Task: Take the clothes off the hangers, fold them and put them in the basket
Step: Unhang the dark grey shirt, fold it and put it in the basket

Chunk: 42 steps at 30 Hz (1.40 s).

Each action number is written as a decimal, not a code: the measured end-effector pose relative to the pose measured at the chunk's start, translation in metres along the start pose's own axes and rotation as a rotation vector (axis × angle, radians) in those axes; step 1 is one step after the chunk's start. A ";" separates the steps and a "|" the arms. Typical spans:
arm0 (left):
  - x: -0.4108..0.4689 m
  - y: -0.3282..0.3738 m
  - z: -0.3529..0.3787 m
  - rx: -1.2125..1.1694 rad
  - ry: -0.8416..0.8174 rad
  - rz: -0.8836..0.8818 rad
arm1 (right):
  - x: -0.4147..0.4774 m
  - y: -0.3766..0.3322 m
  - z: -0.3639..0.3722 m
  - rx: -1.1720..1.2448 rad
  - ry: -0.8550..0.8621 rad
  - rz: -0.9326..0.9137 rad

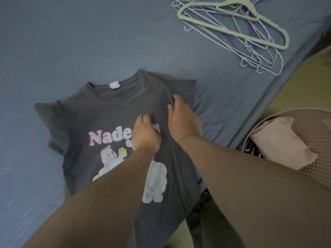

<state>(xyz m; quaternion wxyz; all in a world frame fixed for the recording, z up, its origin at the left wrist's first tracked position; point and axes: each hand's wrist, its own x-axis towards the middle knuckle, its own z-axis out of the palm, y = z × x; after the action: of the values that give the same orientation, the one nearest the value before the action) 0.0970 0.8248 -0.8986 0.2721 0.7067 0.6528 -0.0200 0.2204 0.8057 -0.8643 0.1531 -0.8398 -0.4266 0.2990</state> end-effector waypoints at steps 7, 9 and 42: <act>0.003 -0.127 -0.055 0.020 0.378 -0.396 | -0.025 -0.051 0.077 -0.186 -0.421 -0.186; 0.008 -0.163 -0.068 -0.003 0.511 -0.592 | -0.029 -0.056 0.087 -0.244 -0.415 -0.210; 0.074 -0.346 -0.148 -0.622 0.196 -0.870 | -0.027 -0.215 0.246 -0.465 -0.549 -0.418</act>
<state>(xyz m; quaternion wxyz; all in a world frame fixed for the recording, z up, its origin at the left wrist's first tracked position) -0.2635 0.9531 -0.9251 0.3729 0.2559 0.8825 0.1291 -0.0815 0.9112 -0.9345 -0.1027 -0.6363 -0.6691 0.3698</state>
